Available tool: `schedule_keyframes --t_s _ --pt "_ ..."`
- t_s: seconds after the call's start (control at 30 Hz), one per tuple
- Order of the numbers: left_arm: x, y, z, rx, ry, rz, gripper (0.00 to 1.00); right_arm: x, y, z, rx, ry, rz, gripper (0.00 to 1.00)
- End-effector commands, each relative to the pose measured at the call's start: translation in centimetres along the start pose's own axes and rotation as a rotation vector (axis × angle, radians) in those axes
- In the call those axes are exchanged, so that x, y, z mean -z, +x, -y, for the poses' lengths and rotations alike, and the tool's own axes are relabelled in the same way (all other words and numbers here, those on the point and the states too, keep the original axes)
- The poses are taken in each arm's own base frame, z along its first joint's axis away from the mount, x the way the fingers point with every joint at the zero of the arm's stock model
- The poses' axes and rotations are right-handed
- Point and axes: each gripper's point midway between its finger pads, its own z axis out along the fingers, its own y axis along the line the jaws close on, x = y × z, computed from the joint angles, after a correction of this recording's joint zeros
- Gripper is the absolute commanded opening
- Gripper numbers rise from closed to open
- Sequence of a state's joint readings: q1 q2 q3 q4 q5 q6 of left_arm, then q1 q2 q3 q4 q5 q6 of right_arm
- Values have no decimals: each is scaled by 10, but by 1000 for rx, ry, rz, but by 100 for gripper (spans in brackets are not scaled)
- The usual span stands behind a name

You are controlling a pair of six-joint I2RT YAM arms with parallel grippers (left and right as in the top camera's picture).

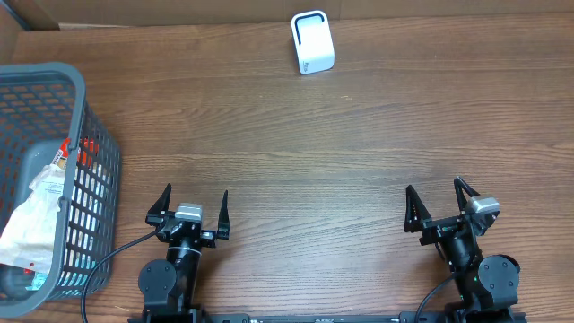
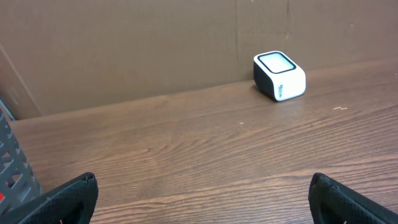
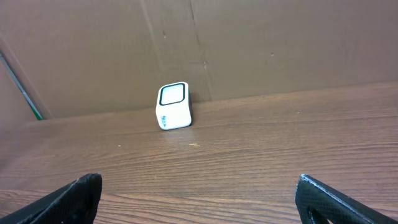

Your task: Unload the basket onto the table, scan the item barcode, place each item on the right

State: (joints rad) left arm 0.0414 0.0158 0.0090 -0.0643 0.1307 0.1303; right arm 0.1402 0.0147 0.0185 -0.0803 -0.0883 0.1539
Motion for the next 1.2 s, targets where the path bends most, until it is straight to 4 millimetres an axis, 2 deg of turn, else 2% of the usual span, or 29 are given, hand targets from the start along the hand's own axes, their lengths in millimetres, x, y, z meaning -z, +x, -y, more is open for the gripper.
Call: schedule_keyframes --t_s 0.0,0.63,0.7,0.8,0.93,1.07,1.17 --pt "0 1 -2 11 -12 -1 100 0 2 0 -3 -1 5 100" --pt "0 1 -1 4 -8 0 99 0 2 0 -3 -1 5 100" --pt "0 1 -10 6 -55 -2 99 0 2 0 -3 -1 5 100" --pt "2 -17 -22 116 -117 75 100 0 2 0 -3 -2 5 100" --pt "9 -52 -18 175 -74 151 100 0 2 0 -3 -1 5 100" --pt "18 -89 -20 168 -63 126 100 0 2 0 -3 -1 5 100" --pt "20 -126 -25 145 -69 74 100 0 2 0 -3 -1 5 100"
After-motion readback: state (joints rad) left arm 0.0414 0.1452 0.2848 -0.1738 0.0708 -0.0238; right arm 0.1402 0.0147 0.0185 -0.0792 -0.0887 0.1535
